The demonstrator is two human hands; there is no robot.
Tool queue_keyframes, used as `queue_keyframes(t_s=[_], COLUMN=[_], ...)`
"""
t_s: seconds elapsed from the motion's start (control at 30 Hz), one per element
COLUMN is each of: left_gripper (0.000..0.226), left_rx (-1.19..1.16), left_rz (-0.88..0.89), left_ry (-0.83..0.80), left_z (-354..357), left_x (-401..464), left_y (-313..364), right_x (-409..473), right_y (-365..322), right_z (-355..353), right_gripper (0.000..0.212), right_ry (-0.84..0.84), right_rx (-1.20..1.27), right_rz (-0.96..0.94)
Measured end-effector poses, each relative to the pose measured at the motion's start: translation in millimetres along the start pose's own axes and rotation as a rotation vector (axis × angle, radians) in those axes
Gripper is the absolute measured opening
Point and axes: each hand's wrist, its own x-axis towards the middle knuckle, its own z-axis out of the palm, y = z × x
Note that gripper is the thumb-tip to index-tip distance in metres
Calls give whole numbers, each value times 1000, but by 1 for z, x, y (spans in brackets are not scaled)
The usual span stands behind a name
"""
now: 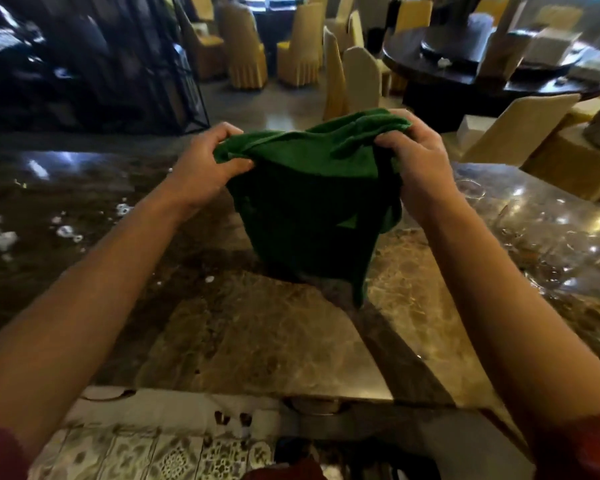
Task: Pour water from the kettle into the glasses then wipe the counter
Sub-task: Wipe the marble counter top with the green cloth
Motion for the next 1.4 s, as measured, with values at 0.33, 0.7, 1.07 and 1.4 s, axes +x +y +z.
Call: queue_keyframes(t_s=[0.33, 0.7, 1.07, 1.4], left_gripper=[30, 32, 27, 36], left_rx=[-61, 199, 460, 489], left_rz=[49, -324, -132, -215], left_ry=[141, -38, -317, -189], left_z=[-37, -3, 49, 67], left_x=[-51, -64, -207, -125], left_y=[60, -86, -118, -113], right_x=[-16, -20, -118, -93], right_y=[-39, 104, 161, 153], right_z=[6, -8, -44, 21], right_gripper=[27, 37, 49, 79], right_ry=[-133, -184, -708, -185], right_rx=[-15, -283, -1014, -1230], right_rz=[18, 280, 52, 477])
